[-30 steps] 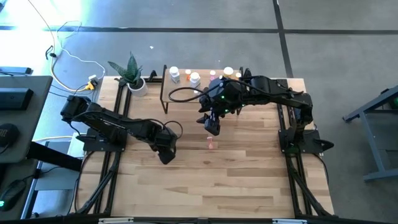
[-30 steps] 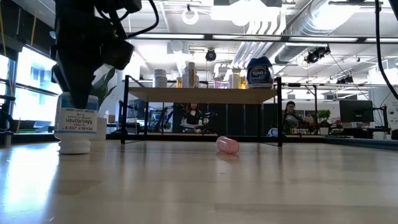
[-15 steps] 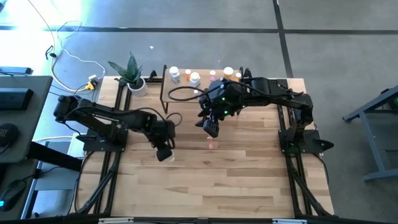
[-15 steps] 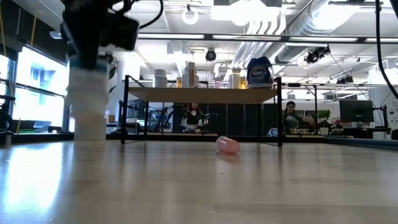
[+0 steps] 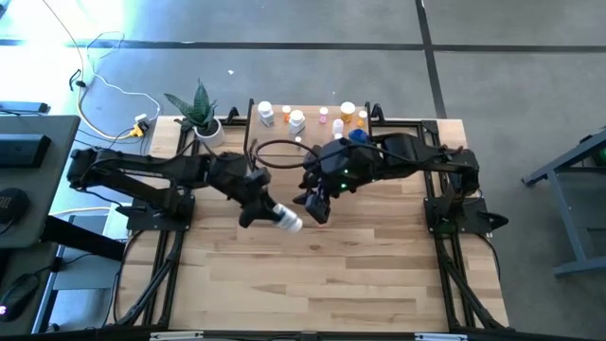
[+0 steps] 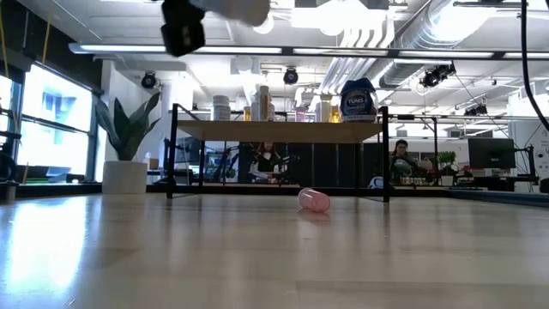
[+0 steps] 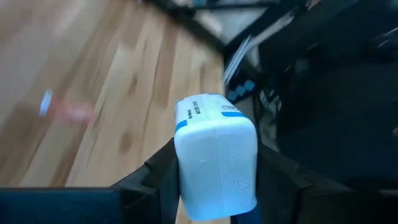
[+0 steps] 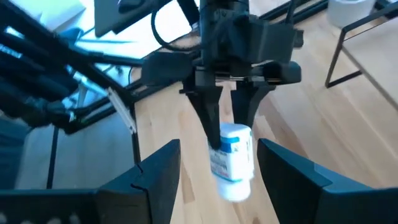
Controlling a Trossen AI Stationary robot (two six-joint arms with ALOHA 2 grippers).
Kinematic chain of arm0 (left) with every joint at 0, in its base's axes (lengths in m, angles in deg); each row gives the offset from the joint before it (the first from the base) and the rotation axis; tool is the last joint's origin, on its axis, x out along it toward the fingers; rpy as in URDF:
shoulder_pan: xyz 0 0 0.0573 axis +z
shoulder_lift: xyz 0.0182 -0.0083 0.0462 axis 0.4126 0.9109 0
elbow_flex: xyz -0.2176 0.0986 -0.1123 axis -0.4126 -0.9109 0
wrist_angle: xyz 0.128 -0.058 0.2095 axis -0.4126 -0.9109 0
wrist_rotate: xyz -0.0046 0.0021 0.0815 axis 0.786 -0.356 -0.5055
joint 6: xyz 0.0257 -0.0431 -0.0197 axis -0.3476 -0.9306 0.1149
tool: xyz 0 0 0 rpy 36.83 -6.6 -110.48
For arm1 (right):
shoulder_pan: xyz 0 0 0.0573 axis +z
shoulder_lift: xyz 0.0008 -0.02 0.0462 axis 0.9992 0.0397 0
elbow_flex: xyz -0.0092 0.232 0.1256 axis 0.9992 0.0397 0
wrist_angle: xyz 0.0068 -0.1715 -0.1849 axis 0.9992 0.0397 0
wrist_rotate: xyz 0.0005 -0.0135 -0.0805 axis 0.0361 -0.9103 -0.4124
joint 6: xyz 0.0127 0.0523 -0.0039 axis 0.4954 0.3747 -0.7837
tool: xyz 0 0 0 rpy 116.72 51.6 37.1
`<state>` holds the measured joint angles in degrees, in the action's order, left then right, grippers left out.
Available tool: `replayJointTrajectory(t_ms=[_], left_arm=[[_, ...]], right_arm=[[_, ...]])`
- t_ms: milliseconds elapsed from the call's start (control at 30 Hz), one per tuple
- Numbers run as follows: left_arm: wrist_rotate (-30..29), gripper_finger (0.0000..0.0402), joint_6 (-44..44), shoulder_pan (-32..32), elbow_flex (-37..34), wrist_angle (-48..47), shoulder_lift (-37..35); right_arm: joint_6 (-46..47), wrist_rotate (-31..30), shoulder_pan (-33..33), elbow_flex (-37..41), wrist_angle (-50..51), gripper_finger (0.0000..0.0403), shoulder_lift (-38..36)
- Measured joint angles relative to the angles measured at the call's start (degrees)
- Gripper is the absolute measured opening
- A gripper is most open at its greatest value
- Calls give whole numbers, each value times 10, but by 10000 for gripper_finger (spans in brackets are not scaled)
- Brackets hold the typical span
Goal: Pick and place medicine bottles onto shelf by color
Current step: Put the white pill bottle on the shelf
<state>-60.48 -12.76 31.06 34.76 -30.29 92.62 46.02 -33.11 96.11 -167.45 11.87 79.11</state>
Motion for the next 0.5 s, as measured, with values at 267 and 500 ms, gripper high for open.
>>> replayJointTrajectory(t_ms=[267,500], left_arm=[[-1,148,17,25,0,104,-17],[-2,148,22,47,0,196,-19]], right_arm=[[21,-93,25,0,-40,204,0],[13,-143,37,0,-98,204,0]])
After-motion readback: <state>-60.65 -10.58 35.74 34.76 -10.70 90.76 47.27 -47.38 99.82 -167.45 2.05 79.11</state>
